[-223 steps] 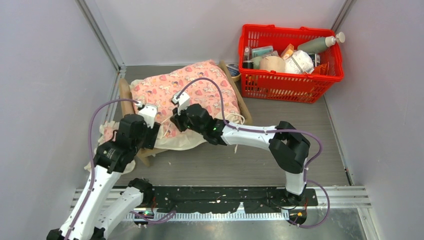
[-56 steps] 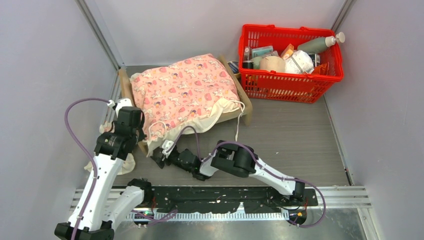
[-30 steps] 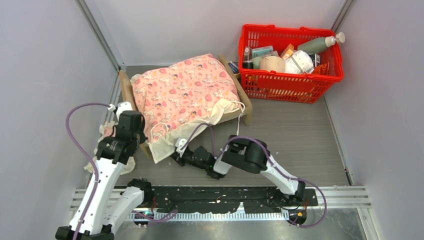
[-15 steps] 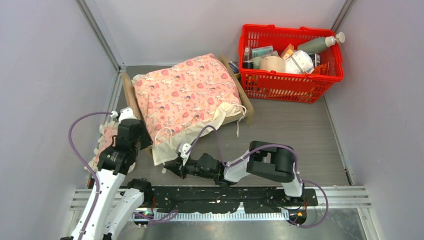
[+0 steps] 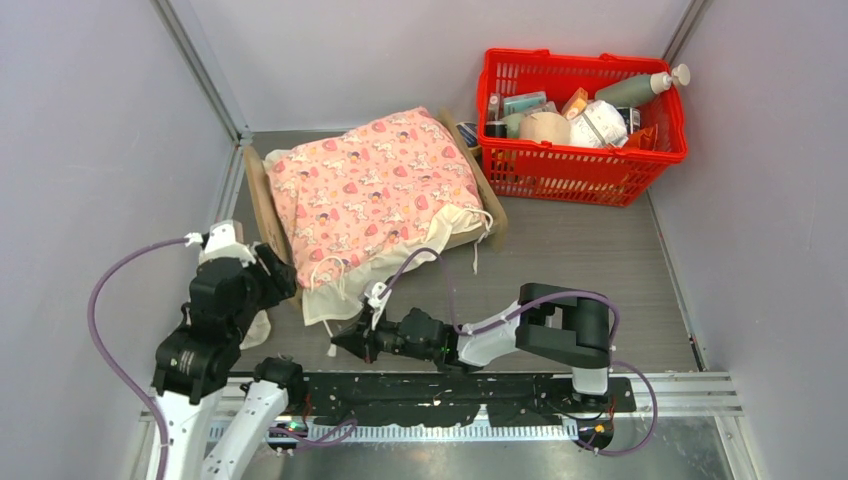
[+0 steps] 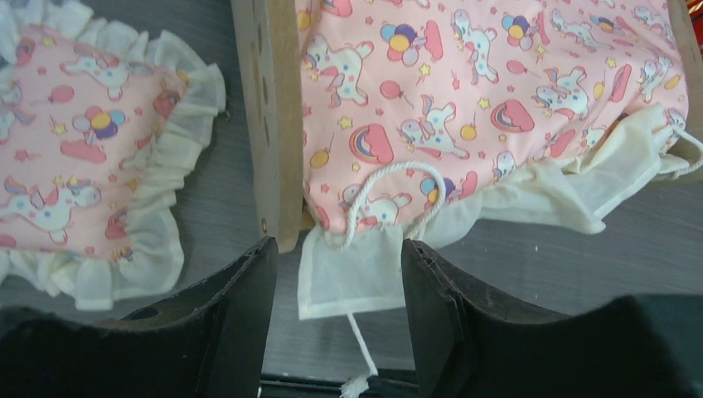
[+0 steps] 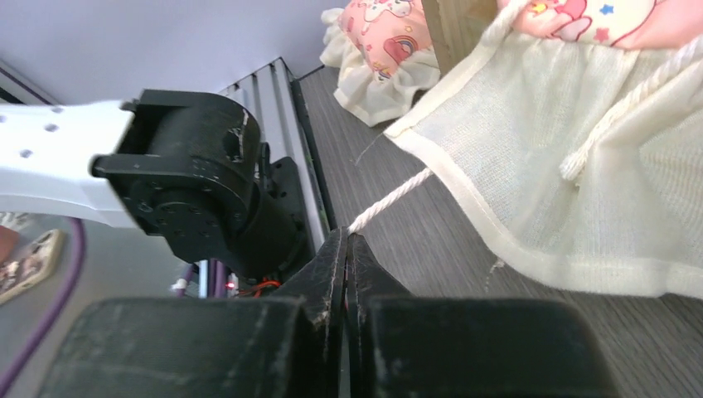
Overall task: Set up the pet bed
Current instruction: Cross the ropes on the bed frame.
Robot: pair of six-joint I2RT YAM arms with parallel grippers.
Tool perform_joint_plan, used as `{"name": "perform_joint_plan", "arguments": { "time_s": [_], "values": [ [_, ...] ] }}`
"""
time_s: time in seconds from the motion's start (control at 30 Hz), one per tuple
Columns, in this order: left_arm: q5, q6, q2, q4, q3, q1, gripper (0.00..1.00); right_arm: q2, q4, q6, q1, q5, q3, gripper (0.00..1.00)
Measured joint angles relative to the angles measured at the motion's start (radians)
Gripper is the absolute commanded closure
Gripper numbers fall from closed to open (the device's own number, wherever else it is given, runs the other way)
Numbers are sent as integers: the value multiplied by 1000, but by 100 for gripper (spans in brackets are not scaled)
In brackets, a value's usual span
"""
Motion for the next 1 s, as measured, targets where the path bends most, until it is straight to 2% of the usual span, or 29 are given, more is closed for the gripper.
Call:
{"name": "perform_joint_plan", "arguments": {
  "time_s": [0.1, 0.27, 0.37, 0.57, 0.63, 0.67, 0.77, 0.8, 1.0],
  "values": [
    [5, -31, -79, -60, -24, 0, 32, -23, -20, 45, 0, -19, 3, 95],
    [4, -44, -200, -64, -103, 0, 33, -24, -35, 87, 20, -27, 6, 95],
    [14, -42, -170, -39, -150, 0, 31, -25, -64, 85, 29, -2, 6, 95],
    [-37, 7, 24, 19, -175, 0, 33, -24, -111, 79, 28, 28, 1, 95],
    [-77, 27, 57, 53, -175, 0, 44, -24, -121, 79, 26, 28, 1, 95],
    [-99, 35, 70, 72, -175, 0, 53, -24, -125, 78, 23, 27, 1, 95],
    [-162, 40, 98, 120, -176, 0, 95, -24, -139, 71, 12, 24, 3, 95],
    [-182, 36, 107, 131, -176, 0, 100, -24, -147, 66, 8, 22, 6, 95],
    [-299, 18, 109, 128, -175, -11, 100, -24, -210, 34, -41, -20, 59, 95]
  ]
}}
